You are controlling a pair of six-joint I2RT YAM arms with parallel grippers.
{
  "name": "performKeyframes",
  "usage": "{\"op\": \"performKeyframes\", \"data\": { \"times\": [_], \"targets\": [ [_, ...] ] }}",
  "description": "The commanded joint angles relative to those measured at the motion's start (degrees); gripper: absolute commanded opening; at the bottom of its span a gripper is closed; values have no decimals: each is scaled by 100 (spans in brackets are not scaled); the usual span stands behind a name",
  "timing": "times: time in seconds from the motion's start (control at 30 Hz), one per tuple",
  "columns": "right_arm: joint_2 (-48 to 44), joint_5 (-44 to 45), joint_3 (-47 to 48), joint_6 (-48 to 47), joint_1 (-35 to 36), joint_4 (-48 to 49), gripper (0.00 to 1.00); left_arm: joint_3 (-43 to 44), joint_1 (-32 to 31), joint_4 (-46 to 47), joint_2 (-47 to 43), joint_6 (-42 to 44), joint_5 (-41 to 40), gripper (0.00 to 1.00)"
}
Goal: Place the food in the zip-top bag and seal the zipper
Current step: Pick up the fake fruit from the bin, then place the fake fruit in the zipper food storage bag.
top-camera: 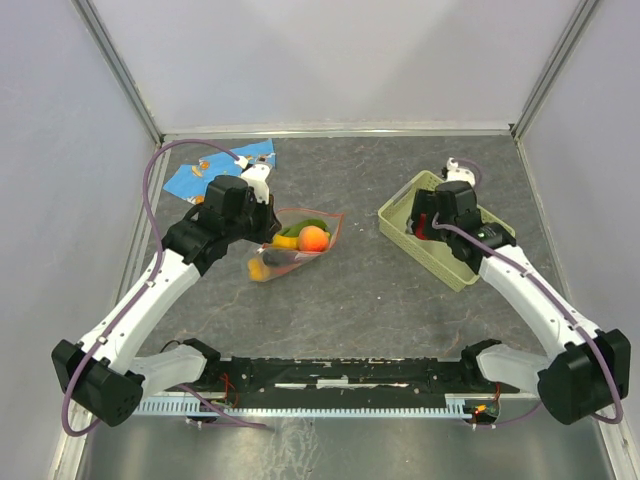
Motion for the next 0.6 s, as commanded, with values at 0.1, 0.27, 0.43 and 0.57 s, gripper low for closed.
{"op": "performKeyframes", "data": {
  "times": [0.1, 0.27, 0.43, 0.57],
  "targets": [
    [-164, 39, 635, -224, 877, 664, 76, 23, 22, 277, -3, 182, 98, 3],
    [-41, -155, 741, -251, 1375, 1191, 76, 23, 26, 274, -9, 182, 97, 3],
    [163, -308, 868, -511, 2029, 1819, 76, 26, 27, 277, -11, 182, 91, 3],
    [348, -500, 944, -781, 2560, 2500, 76, 27, 26, 273, -20, 182, 89, 3]
  ]
}}
